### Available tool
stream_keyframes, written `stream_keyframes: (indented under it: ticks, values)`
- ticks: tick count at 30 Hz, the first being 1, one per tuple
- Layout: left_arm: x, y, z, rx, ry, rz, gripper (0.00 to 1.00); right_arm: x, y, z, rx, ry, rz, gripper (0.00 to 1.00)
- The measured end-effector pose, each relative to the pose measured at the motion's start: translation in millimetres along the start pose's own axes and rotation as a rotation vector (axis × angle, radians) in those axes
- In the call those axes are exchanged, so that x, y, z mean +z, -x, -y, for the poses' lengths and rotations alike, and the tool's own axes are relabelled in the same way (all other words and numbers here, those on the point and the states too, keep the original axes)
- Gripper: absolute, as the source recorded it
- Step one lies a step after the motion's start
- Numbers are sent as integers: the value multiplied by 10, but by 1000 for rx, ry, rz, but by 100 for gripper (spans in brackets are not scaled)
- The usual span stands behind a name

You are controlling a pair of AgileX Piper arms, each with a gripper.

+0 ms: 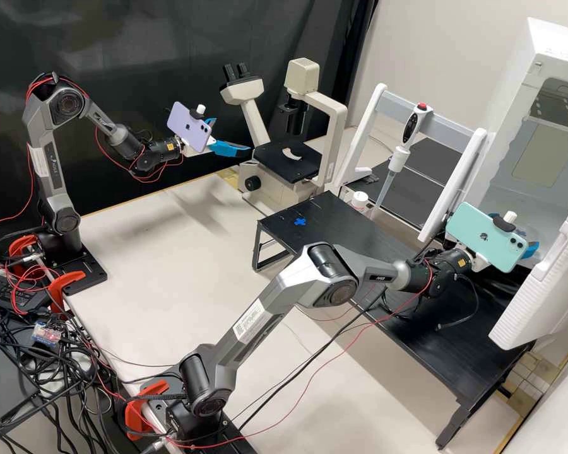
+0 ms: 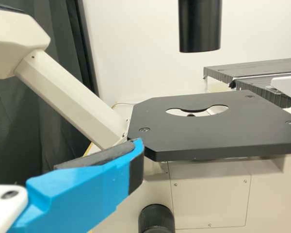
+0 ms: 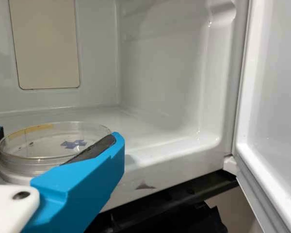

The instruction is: Move the petri dish to the incubator

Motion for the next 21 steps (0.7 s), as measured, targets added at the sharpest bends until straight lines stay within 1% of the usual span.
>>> stream_keyframes:
  ticks: [7,11,13,15,16,18,21]
  values:
    - [0,0,0,0,0,0,100,15,-106,9,-17,-6,-5,0]
    - [0,0,0,0,0,0,100,32,-178,35,-40,-8,-11,0]
    - [0,0,0,0,0,0,100,33,-213,42,-44,-18,-23,0]
    - [0,0,0,0,0,0,100,35,-241,40,-47,-41,-23,0]
    - [0,0,0,0,0,0,100,35,-253,39,-52,-43,-20,100]
    - [0,0,0,0,0,0,100,16,-267,23,-53,-38,-24,100]
    - [0,0,0,0,0,0,100,1,-278,16,-64,-9,-23,100]
